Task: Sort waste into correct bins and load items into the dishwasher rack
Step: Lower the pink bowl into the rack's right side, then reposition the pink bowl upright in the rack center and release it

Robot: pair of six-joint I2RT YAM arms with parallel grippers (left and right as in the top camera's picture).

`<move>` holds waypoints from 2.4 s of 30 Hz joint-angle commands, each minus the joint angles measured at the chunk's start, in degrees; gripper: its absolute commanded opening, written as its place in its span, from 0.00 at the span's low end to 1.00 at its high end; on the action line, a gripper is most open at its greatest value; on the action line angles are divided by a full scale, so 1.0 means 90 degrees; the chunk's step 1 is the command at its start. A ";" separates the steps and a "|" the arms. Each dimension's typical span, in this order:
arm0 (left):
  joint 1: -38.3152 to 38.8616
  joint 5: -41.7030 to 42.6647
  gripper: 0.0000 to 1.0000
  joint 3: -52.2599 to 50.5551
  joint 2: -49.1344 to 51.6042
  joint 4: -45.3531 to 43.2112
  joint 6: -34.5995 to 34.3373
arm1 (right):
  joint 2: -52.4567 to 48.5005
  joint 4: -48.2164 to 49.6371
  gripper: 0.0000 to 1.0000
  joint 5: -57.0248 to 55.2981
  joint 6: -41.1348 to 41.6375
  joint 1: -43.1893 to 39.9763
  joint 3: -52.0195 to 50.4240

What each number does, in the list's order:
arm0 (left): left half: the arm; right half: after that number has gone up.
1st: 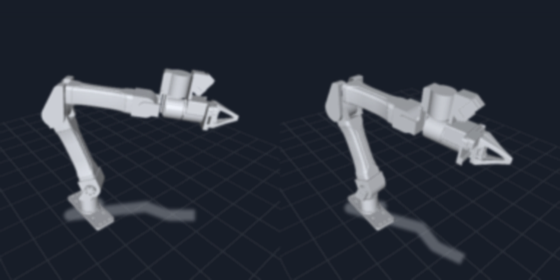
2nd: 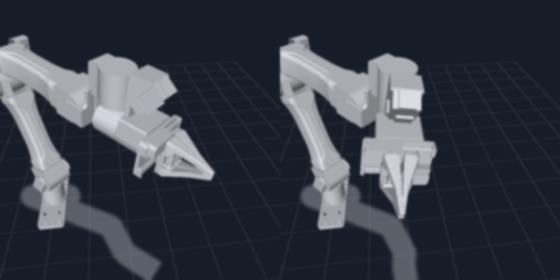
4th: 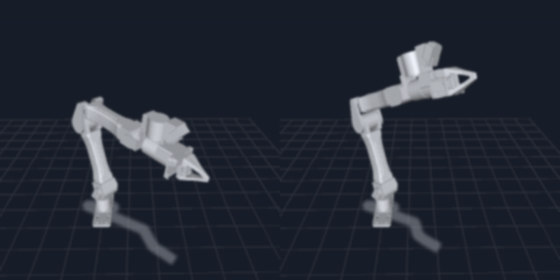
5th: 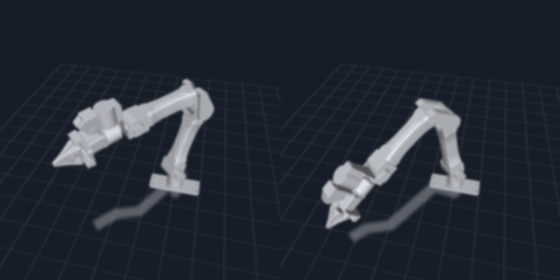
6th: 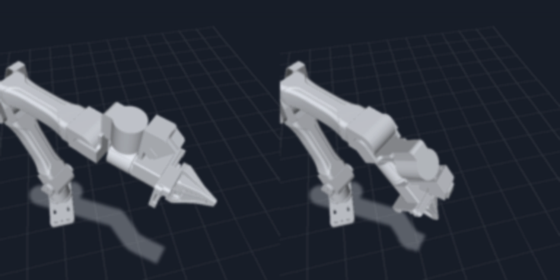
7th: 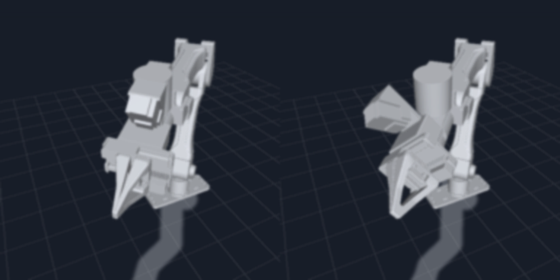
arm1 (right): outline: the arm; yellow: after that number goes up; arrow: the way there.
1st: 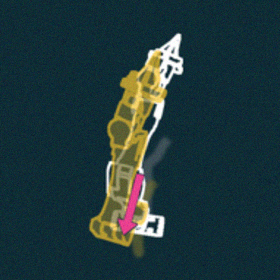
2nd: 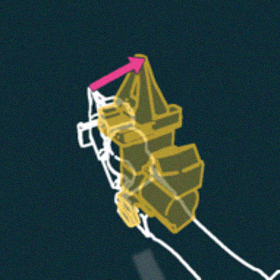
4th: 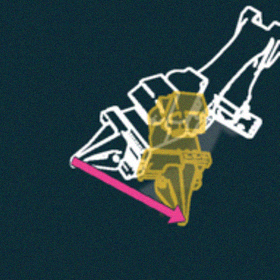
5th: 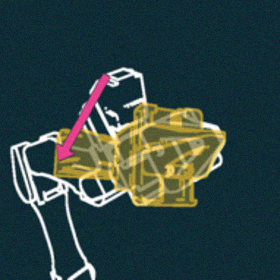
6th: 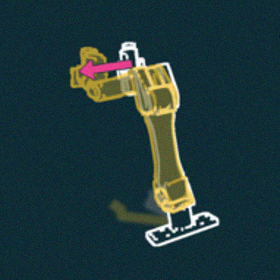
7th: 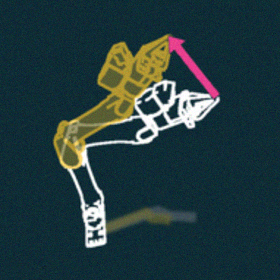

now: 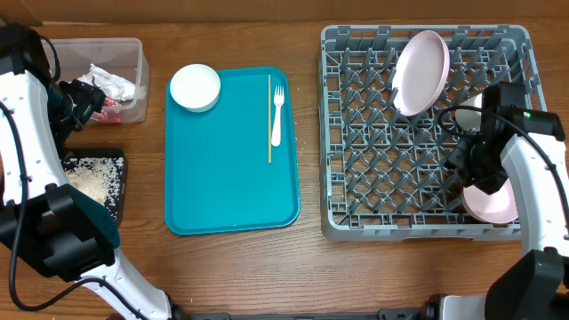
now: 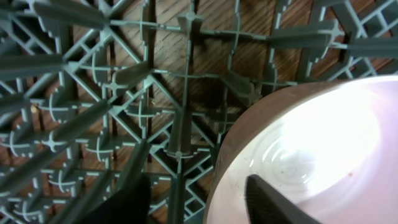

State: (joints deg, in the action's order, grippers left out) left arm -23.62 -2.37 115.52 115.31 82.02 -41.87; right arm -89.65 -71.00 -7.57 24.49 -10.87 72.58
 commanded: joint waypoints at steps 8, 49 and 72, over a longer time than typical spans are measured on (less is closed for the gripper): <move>0.0049 -0.0070 1.00 -0.0010 0.0022 0.0000 -0.0063 | 0.0017 0.0053 0.27 0.0019 0.0090 -0.0007 -0.0022; 0.0049 -0.0070 1.00 -0.0010 0.0022 0.0000 -0.0063 | 0.0017 0.1027 0.04 0.6348 -0.2497 -0.0015 0.0860; 0.0049 -0.0070 1.00 -0.0010 0.0022 -0.0002 -0.0063 | 0.0017 0.1931 0.04 0.7582 -0.2718 -0.0243 -0.0486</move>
State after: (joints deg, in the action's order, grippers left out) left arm -23.62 -2.39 115.52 115.31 82.02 -41.87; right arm -89.65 -53.82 58.43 0.73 -11.49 68.23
